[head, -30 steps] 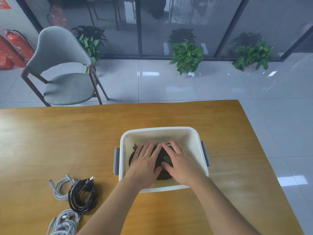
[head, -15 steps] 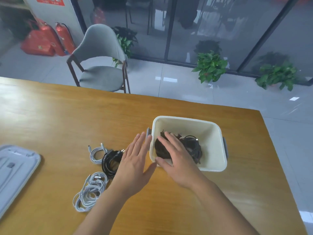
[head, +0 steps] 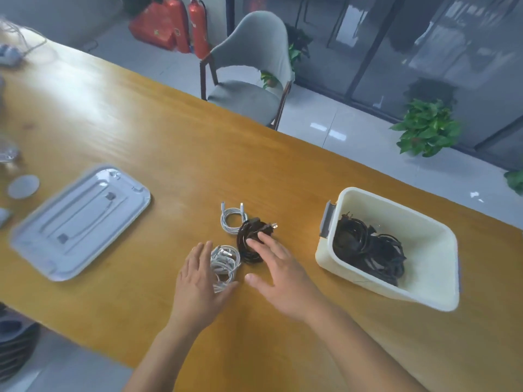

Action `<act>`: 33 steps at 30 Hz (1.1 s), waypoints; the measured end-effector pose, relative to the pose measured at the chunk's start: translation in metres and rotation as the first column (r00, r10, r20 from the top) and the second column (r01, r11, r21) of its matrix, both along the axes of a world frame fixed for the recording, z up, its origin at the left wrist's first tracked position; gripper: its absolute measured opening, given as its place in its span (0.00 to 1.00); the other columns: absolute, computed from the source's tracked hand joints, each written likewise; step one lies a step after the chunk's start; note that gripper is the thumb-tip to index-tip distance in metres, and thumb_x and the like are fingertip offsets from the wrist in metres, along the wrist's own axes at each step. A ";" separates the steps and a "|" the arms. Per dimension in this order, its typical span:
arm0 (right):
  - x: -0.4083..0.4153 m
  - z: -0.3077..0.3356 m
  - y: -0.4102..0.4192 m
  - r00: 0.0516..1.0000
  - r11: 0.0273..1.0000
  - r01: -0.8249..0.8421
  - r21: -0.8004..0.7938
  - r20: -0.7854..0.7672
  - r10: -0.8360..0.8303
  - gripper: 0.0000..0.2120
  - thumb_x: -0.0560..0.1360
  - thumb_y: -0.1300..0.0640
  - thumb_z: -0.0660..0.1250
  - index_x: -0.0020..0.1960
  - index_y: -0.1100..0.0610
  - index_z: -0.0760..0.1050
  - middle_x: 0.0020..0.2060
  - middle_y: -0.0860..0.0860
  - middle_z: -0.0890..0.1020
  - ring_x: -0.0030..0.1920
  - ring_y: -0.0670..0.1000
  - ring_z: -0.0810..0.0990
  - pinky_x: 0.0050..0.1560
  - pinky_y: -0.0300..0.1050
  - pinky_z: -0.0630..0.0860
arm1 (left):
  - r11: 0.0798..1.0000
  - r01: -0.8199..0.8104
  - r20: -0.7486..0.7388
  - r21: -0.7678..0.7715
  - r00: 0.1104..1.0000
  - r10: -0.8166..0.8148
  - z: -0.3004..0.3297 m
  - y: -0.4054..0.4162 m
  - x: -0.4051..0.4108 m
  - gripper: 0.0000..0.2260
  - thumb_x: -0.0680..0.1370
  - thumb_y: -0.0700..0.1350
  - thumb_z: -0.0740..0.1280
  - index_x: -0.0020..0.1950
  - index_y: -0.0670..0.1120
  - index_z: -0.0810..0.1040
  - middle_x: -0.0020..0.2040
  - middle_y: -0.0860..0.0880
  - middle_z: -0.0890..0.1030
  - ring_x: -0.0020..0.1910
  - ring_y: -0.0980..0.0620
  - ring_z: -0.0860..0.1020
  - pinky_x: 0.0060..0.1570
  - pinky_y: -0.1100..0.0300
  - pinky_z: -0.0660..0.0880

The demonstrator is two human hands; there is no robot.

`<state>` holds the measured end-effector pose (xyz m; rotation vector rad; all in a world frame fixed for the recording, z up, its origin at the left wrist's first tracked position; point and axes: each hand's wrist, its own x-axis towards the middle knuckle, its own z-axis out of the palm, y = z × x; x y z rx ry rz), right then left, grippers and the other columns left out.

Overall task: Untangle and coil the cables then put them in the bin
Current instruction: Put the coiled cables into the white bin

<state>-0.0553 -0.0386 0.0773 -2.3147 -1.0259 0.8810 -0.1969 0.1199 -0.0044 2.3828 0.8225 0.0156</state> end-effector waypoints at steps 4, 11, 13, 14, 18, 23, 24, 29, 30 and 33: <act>-0.009 -0.019 0.013 1.000 0.999 -0.001 -0.048 -0.019 0.000 0.31 0.83 0.43 0.63 0.82 0.39 0.55 0.83 0.39 0.52 0.82 0.43 0.50 0.80 0.44 0.53 | 0.998 -0.056 -0.122 -0.040 0.991 0.051 -0.028 0.004 -0.012 0.54 0.66 0.72 0.70 0.83 0.45 0.58 0.80 0.43 0.65 0.80 0.42 0.62 0.74 0.43 0.65; -0.019 -0.046 0.031 1.000 0.998 0.012 -0.057 -0.023 -0.014 0.30 0.83 0.45 0.65 0.82 0.42 0.59 0.82 0.41 0.56 0.81 0.43 0.55 0.77 0.39 0.55 | 0.997 -0.080 -0.070 0.016 0.994 0.081 -0.040 0.000 -0.012 0.42 0.68 0.58 0.78 0.78 0.49 0.66 0.77 0.48 0.70 0.79 0.45 0.64 0.75 0.46 0.62; -0.021 -0.052 0.036 0.999 0.999 0.030 -0.042 -0.008 -0.031 0.30 0.82 0.46 0.65 0.81 0.43 0.61 0.81 0.42 0.58 0.80 0.44 0.57 0.79 0.41 0.57 | 0.996 -0.084 -0.023 0.019 0.996 0.085 -0.043 0.001 -0.014 0.38 0.69 0.59 0.75 0.76 0.49 0.69 0.76 0.48 0.71 0.78 0.45 0.66 0.74 0.45 0.64; -0.023 -0.054 0.038 0.999 0.999 0.041 -0.032 0.000 -0.041 0.29 0.82 0.46 0.66 0.81 0.44 0.61 0.81 0.42 0.59 0.80 0.44 0.58 0.79 0.42 0.58 | 0.996 -0.088 0.003 0.024 0.996 0.088 -0.043 0.002 -0.016 0.37 0.70 0.61 0.73 0.75 0.48 0.70 0.75 0.48 0.71 0.77 0.45 0.67 0.73 0.45 0.65; -0.027 -0.055 0.044 0.995 0.996 0.092 0.008 0.042 -0.093 0.27 0.82 0.50 0.66 0.79 0.43 0.64 0.79 0.42 0.62 0.78 0.44 0.61 0.78 0.41 0.60 | 0.997 -0.070 0.032 0.027 0.997 0.069 -0.042 0.001 -0.016 0.39 0.71 0.69 0.64 0.77 0.49 0.68 0.76 0.49 0.70 0.78 0.47 0.65 0.74 0.45 0.63; -0.032 -0.054 0.045 0.989 0.990 0.132 0.042 0.063 -0.134 0.25 0.82 0.51 0.66 0.78 0.44 0.66 0.77 0.42 0.64 0.76 0.44 0.64 0.76 0.43 0.64 | 0.998 -0.068 0.076 0.000 0.995 0.068 -0.042 0.001 -0.009 0.39 0.72 0.69 0.65 0.76 0.48 0.70 0.75 0.48 0.72 0.77 0.46 0.67 0.73 0.46 0.64; -0.032 -0.054 0.045 0.988 0.990 0.134 0.047 0.066 -0.137 0.25 0.82 0.51 0.66 0.77 0.44 0.66 0.77 0.42 0.65 0.76 0.44 0.65 0.76 0.43 0.65 | 0.998 -0.070 0.087 -0.008 0.994 0.070 -0.042 0.001 -0.009 0.38 0.72 0.70 0.65 0.75 0.48 0.70 0.75 0.48 0.72 0.77 0.46 0.67 0.73 0.46 0.64; -0.035 -0.057 0.046 0.989 0.990 0.134 0.046 0.058 -0.136 0.25 0.82 0.51 0.66 0.78 0.45 0.66 0.77 0.42 0.65 0.76 0.44 0.65 0.76 0.44 0.64 | 0.992 -0.124 0.178 -0.034 0.976 0.128 -0.040 0.008 -0.026 0.35 0.72 0.64 0.67 0.74 0.48 0.70 0.74 0.49 0.73 0.77 0.47 0.68 0.72 0.45 0.67; -0.035 -0.058 0.047 0.990 0.990 0.130 0.044 0.054 -0.133 0.25 0.82 0.51 0.66 0.78 0.45 0.66 0.77 0.42 0.64 0.76 0.44 0.65 0.77 0.44 0.64 | 0.990 -0.137 0.176 -0.034 0.974 0.140 -0.041 0.011 -0.031 0.35 0.72 0.63 0.69 0.74 0.49 0.69 0.74 0.50 0.73 0.77 0.47 0.68 0.73 0.45 0.67; -0.039 -0.061 0.049 0.992 0.992 0.117 0.041 0.049 -0.119 0.25 0.82 0.52 0.66 0.78 0.45 0.66 0.77 0.42 0.64 0.75 0.44 0.65 0.76 0.44 0.64 | 0.992 -0.127 0.108 -0.020 0.986 0.128 -0.047 0.016 -0.045 0.42 0.70 0.66 0.69 0.79 0.49 0.64 0.76 0.49 0.70 0.79 0.47 0.64 0.75 0.46 0.63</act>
